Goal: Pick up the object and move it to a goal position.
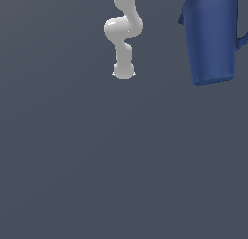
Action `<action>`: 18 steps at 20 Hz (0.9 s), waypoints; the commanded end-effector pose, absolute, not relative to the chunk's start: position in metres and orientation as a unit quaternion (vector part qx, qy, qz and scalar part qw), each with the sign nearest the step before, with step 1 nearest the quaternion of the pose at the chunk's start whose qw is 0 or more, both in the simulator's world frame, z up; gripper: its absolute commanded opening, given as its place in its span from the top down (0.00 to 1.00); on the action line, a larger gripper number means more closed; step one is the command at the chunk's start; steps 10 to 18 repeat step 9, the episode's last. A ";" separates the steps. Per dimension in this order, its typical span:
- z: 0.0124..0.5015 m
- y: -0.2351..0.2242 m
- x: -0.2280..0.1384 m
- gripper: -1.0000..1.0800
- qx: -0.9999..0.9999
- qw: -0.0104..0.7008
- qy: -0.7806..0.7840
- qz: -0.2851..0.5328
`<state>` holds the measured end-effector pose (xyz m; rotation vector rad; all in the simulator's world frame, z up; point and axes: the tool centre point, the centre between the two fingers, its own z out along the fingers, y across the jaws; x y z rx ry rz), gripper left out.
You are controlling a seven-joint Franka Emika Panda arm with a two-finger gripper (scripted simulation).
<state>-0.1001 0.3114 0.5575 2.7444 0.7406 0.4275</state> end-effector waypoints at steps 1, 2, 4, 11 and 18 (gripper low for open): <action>0.562 0.309 -0.105 1.00 0.946 0.133 0.255 0.149; 0.563 0.308 -0.108 1.00 0.946 0.133 0.255 0.149; 0.565 0.306 -0.113 1.00 0.946 0.133 0.255 0.149; 0.568 0.303 -0.119 1.00 0.946 0.133 0.255 0.149; 0.568 0.303 -0.119 1.00 0.946 0.133 0.255 0.149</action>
